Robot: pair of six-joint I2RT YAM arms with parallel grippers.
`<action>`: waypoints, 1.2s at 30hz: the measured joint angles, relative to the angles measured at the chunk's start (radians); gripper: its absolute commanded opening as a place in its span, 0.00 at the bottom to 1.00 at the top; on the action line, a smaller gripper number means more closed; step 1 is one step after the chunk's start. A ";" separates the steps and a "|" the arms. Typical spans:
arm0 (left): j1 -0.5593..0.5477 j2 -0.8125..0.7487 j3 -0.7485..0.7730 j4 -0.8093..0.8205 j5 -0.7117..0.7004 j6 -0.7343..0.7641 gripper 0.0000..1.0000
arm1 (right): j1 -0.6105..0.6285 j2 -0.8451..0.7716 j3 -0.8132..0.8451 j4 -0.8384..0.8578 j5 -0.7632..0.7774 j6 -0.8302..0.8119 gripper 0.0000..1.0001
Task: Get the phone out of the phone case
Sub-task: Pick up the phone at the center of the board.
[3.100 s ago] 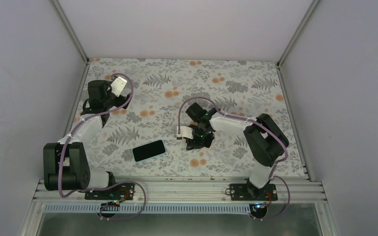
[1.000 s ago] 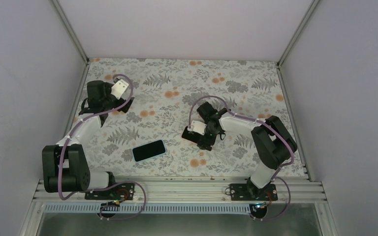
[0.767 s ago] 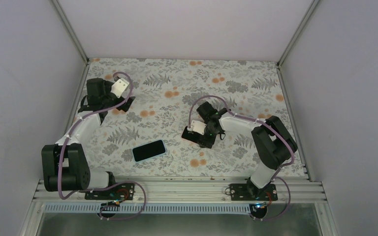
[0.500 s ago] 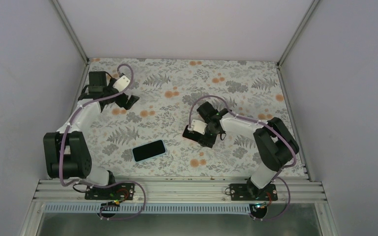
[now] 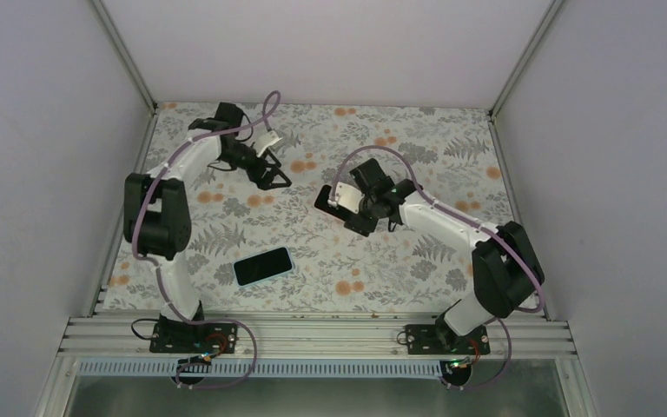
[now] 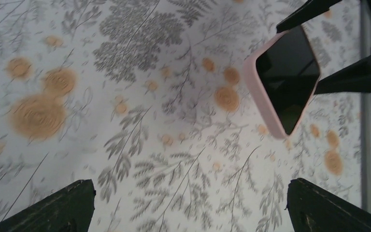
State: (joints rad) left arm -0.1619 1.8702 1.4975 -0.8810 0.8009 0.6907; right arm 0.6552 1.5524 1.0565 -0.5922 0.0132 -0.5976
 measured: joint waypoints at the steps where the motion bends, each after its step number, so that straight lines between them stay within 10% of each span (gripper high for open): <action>1: -0.010 0.032 0.039 -0.023 0.023 0.000 0.98 | 0.001 0.002 0.010 0.003 0.001 0.000 0.56; 28: -0.098 0.367 0.391 -0.358 0.272 0.039 0.92 | 0.020 0.203 0.219 0.107 0.033 0.001 0.56; 36: -0.100 0.379 0.391 -0.354 0.272 0.030 0.71 | 0.034 0.204 0.233 0.120 0.034 0.001 0.56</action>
State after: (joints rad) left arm -0.2615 2.2490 1.8889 -1.2350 1.0729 0.7208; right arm 0.6888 1.7561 1.2896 -0.4725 0.0467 -0.5964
